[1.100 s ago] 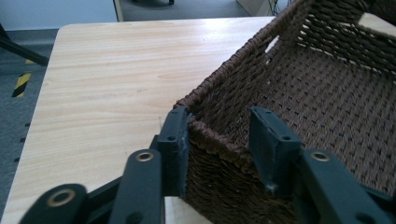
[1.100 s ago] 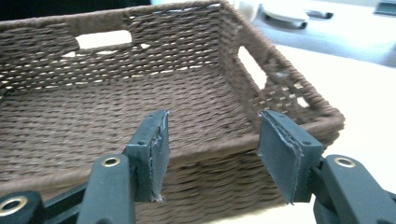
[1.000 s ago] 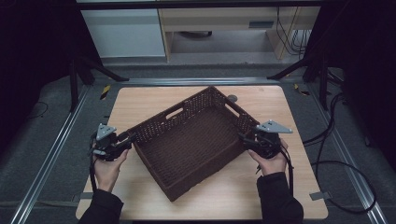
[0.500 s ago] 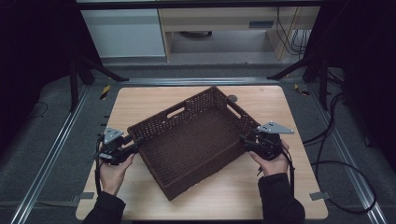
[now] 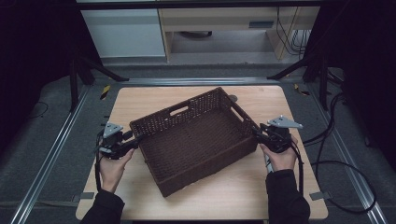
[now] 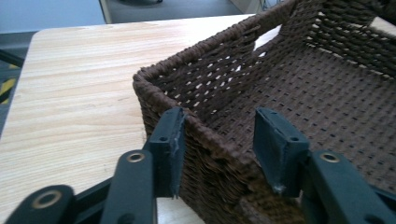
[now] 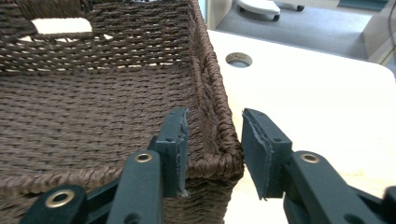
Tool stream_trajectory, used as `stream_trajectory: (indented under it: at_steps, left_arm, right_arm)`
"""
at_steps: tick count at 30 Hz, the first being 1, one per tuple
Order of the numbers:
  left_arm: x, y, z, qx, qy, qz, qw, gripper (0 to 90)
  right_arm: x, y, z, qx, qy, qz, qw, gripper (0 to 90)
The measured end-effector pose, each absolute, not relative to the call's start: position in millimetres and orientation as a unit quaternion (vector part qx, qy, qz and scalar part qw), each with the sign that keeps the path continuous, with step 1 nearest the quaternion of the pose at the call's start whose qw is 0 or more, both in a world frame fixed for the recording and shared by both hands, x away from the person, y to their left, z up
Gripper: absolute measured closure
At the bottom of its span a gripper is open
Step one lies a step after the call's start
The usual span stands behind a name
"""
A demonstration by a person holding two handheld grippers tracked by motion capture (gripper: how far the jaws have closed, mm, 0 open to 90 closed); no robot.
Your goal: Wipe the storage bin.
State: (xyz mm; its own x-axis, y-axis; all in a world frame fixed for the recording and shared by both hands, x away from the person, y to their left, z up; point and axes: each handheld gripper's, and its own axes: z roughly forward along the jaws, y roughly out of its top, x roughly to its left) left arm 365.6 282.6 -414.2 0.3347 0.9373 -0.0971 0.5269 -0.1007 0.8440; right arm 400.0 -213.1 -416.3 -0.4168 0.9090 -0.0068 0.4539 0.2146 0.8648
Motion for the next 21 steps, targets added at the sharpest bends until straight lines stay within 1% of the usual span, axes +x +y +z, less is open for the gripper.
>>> stream_trajectory:
  at_steps: [2, 5, 7, 11, 13, 18, 20, 21]
  left_arm:
    - [360, 280, -413, 0.702, 0.519, 0.244, 0.422, 47.7]
    - [353, 276, -416, 0.710, 0.514, 0.243, 0.416, 47.0]
    - [352, 273, -418, 0.715, 0.513, 0.250, 0.403, 49.0]
    - [355, 276, -419, 0.709, 0.522, 0.245, 0.407, 52.2]
    - [355, 277, -419, 0.709, 0.522, 0.242, 0.409, 52.3]
    - [364, 280, -419, 0.709, 0.521, 0.242, 0.409, 53.9]
    - [366, 280, -419, 0.711, 0.518, 0.241, 0.410, 53.8]
    - [365, 281, -418, 0.711, 0.517, 0.241, 0.410, 53.7]
  right_arm:
    - [399, -213, -415, 0.466, 0.733, 0.416, 0.269, 64.8]
    - [394, -212, -414, 0.468, 0.736, 0.414, 0.262, 64.8]
    - [389, -211, -412, 0.465, 0.741, 0.411, 0.258, 64.6]
    - [383, -210, -408, 0.451, 0.754, 0.407, 0.248, 63.1]
    - [384, -211, -407, 0.449, 0.753, 0.414, 0.246, 62.3]
    - [398, -211, -410, 0.443, 0.757, 0.410, 0.251, 75.7]
    - [401, -210, -414, 0.440, 0.761, 0.409, 0.244, 81.0]
    - [401, -210, -414, 0.438, 0.763, 0.407, 0.245, 81.4]
